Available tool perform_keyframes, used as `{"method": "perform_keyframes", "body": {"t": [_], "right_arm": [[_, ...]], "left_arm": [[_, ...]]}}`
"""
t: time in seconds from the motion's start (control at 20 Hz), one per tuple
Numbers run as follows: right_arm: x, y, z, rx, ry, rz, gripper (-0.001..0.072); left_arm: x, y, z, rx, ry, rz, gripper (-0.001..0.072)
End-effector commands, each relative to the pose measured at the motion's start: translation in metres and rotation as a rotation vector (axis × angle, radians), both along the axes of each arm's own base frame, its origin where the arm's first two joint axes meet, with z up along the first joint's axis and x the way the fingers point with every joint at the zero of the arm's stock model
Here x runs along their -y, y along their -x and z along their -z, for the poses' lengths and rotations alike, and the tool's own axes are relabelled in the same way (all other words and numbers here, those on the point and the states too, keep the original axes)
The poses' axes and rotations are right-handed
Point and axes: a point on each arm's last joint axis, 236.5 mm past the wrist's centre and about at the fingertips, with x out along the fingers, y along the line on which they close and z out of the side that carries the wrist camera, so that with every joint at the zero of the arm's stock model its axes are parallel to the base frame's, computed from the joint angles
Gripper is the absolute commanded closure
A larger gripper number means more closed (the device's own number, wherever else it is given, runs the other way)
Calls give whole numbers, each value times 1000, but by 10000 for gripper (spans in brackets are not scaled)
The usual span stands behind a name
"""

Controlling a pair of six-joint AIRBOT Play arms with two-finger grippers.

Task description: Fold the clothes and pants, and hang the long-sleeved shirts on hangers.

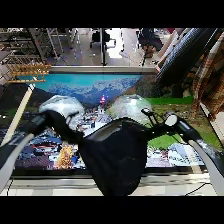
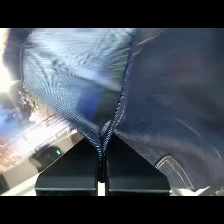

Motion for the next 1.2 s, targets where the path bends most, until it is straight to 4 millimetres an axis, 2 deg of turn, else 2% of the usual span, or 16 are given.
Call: {"method": "perform_keyframes", "body": {"t": [0.0, 0.1, 0.2, 0.25, 0.35, 0.4, 0.5, 0.55, 0.65, 0.75, 0.85, 0.95, 1.0, 1.05, 1.1, 1.15], "right_arm": [[-12, 30, -87, 138, -58, -61, 682], [-15, 48, -163, 324, -86, -65, 682], [-15, 68, -246, 563, -112, -34, 682], [-15, 82, -285, 669, -135, -19, 682], [-24, 119, -364, 867, -232, -5, 682], [-31, 139, -400, 953, -301, -13, 682], [-43, 164, -453, 1054, -431, -27, 682], [-47, 164, -467, 1058, -485, -11, 682], [-46, 137, -463, 990, -515, 44, 681], [-48, 85, -428, 846, -491, 77, 681], [-55, 18, -374, 664, -477, 111, 681], [-77, -46, -310, 511, -474, 148, 679], [-94, -83, -273, 463, -474, 186, 655], [-111, -112, -239, 427, -480, 230, 428], [-128, -136, -203, 390, -483, 271, 167], [-139, -148, -173, 369, -456, 269, 148]], "left_arm": [[1, -45, -135, 328, 96, 71, 694], [1, -64, -232, 598, 124, 71, 694], [6, -61, -315, 812, 164, 82, 694], [12, -53, -344, 878, 203, 94, 694], [23, -39, -384, 970, 278, 108, 694], [28, -36, -393, 993, 307, 106, 693], [30, -43, -401, 1038, 317, 91, 694], [30, -53, -399, 1063, 314, 83, 693], [32, -80, -381, 1057, 308, 61, 694], [35, -110, -340, 978, 284, 62, 693], [34, -146, -284, 896, 243, 79, 693], [16, -196, -222, 824, 194, 7, 685], [2, -223, -195, 810, 179, -55, 566], [-19, -247, -168, 775, 167, -149, 236], [-41, -260, -142, 678, 174, -281, -4], [-62, -262, -122, 575, 179, -372, -4]]}}
